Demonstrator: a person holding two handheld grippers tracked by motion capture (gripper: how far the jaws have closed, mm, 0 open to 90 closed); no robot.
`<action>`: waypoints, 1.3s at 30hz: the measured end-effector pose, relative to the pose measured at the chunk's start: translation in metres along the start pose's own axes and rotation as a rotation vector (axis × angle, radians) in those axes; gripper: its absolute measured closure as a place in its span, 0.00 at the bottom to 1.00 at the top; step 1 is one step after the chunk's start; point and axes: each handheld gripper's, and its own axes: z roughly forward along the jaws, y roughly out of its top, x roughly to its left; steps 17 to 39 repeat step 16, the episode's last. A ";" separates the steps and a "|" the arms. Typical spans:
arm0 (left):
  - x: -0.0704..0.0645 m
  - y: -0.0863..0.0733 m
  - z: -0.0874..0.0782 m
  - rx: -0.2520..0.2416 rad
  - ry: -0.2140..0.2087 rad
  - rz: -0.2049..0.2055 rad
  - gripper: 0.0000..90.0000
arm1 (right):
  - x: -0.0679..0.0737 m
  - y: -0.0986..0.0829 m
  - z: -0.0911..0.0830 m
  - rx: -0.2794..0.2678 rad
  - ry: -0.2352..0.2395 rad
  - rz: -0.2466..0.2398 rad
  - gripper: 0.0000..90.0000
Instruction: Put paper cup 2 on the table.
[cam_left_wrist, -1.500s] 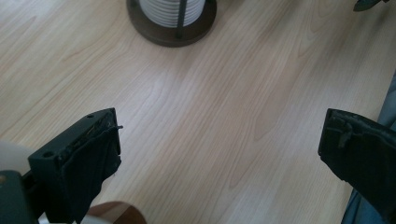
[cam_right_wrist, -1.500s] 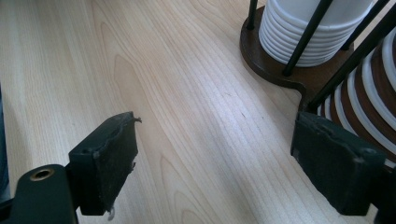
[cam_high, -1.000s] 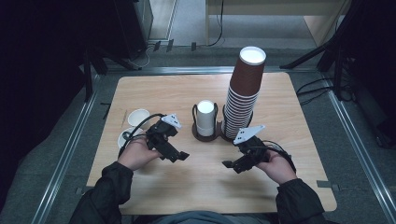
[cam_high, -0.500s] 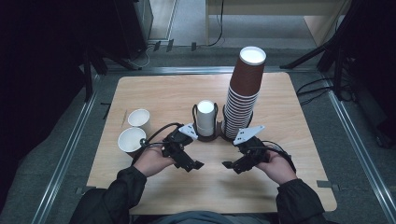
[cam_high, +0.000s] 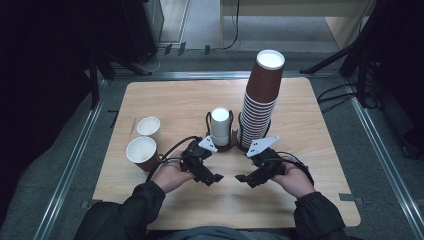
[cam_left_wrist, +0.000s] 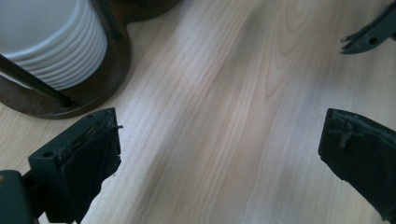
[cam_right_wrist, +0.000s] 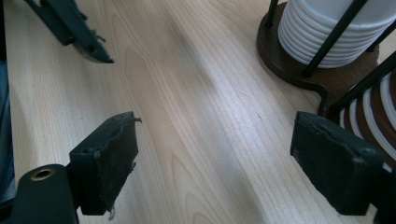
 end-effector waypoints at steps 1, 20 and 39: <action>0.001 0.000 0.000 -0.008 0.009 0.002 0.00 | 0.000 0.000 0.000 0.000 0.000 -0.003 0.17; 0.013 -0.006 0.008 0.030 0.051 0.010 0.00 | 0.002 -0.006 0.004 0.057 -0.007 -0.047 0.17; 0.013 -0.006 0.008 0.030 0.051 0.010 0.00 | 0.002 -0.006 0.004 0.057 -0.007 -0.047 0.17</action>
